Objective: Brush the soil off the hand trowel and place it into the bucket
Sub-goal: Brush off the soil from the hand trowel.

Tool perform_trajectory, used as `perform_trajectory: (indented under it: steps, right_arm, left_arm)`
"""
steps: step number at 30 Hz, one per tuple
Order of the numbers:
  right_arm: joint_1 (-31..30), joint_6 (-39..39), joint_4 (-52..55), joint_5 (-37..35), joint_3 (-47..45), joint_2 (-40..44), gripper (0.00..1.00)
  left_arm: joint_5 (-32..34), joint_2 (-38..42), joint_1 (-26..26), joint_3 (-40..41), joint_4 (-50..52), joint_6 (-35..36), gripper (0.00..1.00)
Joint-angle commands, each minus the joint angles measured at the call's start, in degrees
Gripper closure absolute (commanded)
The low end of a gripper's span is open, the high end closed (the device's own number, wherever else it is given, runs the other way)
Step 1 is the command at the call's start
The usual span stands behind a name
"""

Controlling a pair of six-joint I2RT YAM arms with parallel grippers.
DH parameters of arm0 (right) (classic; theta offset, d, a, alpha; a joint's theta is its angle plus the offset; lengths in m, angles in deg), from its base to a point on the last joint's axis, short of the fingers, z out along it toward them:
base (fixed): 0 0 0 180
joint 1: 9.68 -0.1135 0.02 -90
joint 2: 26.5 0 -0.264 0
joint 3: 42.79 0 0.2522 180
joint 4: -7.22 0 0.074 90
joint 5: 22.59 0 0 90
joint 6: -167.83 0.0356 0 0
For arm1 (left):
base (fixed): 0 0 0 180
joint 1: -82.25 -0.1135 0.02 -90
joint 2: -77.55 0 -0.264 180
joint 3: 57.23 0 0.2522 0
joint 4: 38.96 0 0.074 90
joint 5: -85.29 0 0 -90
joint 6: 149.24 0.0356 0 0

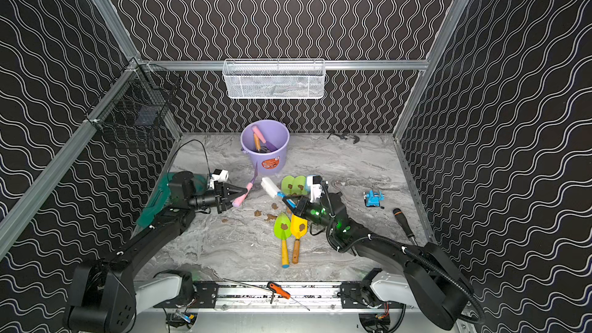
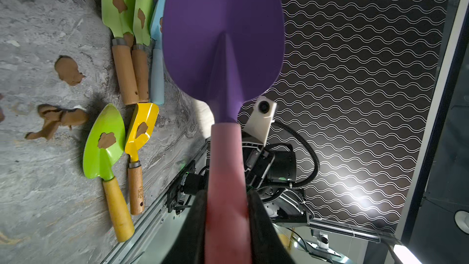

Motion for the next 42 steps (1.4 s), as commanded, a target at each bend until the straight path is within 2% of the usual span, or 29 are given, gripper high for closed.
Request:
perform_trajectory:
  steps: [1,4,8,12,17,21,26,36,42]
  right_arm:
    - [-0.5,-0.9,-2.7,1.0,2.6,-2.2,1.00]
    - [-2.5,-0.1,-5.7,1.8,1.5,-6.7,1.00]
    - [-3.0,3.1,-11.6,0.7,-5.4,-8.6,1.00]
    - [-2.9,2.3,-11.9,-1.4,-7.5,-5.2,1.00]
    - [-1.2,0.6,-6.5,-3.4,-6.6,1.0,1.00]
    - [-0.3,-1.1,-2.6,-4.2,-4.4,4.9,1.00]
    - [-0.1,-2.5,-1.4,-5.3,-0.4,4.8,1.00]
    - [0.2,-0.8,-7.9,-2.4,3.2,-2.9,1.00]
    - [0.2,-0.5,-9.0,-1.3,3.8,-3.8,1.00]
  left_arm:
    - [-0.3,0.9,-0.1,-0.2,1.6,3.0,1.00]
    - [-0.4,1.1,0.0,0.3,0.8,1.9,1.00]
    - [-0.3,1.3,0.0,-1.8,2.2,1.7,1.00]
    - [0.6,2.1,0.0,-5.7,13.4,9.9,1.00]
    - [0.6,4.1,-0.1,-5.7,15.7,11.9,1.00]
    - [0.5,4.6,-0.2,-3.5,9.5,8.0,1.00]
    - [-0.7,3.4,-0.1,0.7,-2.2,0.6,1.00]
    - [-0.8,1.8,-0.1,3.1,-11.6,-5.6,1.00]
    - [-0.8,1.4,-0.1,4.0,-12.3,-5.9,1.00]
